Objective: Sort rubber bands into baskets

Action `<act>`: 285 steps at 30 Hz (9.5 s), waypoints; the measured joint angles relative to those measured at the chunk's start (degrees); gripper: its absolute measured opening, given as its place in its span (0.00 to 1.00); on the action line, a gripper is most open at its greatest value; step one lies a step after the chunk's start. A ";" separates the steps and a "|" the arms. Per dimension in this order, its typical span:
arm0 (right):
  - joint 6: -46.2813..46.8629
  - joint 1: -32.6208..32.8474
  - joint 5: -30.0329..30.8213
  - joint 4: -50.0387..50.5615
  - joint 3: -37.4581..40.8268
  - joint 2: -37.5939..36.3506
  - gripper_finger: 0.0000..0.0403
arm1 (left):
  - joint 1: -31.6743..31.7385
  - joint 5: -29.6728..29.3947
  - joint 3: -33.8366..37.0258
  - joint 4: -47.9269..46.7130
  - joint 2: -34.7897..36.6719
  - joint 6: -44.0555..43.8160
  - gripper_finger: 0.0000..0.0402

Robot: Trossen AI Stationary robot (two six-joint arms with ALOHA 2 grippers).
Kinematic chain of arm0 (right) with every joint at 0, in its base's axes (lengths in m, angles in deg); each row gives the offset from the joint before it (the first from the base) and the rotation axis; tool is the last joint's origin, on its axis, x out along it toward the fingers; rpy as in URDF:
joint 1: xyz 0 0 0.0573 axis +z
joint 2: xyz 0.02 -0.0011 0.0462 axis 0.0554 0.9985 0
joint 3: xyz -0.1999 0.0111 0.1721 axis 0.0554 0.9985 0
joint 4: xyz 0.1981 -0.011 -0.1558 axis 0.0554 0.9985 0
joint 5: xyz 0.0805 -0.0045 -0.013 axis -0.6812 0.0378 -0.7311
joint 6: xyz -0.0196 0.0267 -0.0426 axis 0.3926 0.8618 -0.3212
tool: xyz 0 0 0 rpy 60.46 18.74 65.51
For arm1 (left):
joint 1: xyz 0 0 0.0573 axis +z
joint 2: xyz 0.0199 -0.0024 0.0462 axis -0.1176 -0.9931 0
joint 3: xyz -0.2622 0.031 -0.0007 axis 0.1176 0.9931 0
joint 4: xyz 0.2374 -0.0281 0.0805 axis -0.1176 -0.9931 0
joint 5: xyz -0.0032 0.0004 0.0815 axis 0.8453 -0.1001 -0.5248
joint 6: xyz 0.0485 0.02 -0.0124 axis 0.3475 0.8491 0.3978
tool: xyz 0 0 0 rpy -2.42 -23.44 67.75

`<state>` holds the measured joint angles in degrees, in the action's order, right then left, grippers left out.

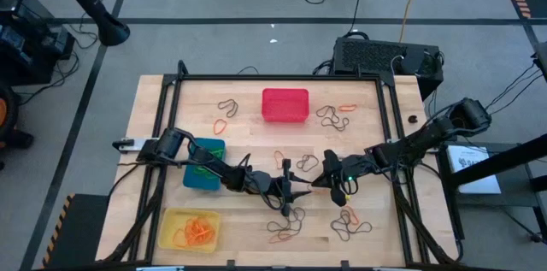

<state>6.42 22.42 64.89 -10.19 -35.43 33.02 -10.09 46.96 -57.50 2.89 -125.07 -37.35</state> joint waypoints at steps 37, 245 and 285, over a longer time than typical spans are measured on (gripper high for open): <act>-8.03 0.00 -1.91 0.20 -0.07 -2.61 0.17 | -1.66 -1.76 0.09 -7.15 2.16 -5.24 0.03; 19.86 15.85 17.95 57.03 -8.09 -29.33 0.35 | 5.18 3.54 -49.31 -32.42 -28.29 -16.57 0.02; 16.51 16.28 17.72 50.53 -8.02 -18.95 0.35 | -25.01 14.06 -45.88 -145.92 4.21 -70.94 0.00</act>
<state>22.93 38.70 82.62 40.34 -43.45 14.07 -35.10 61.02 -103.38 -143.04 -120.86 -108.29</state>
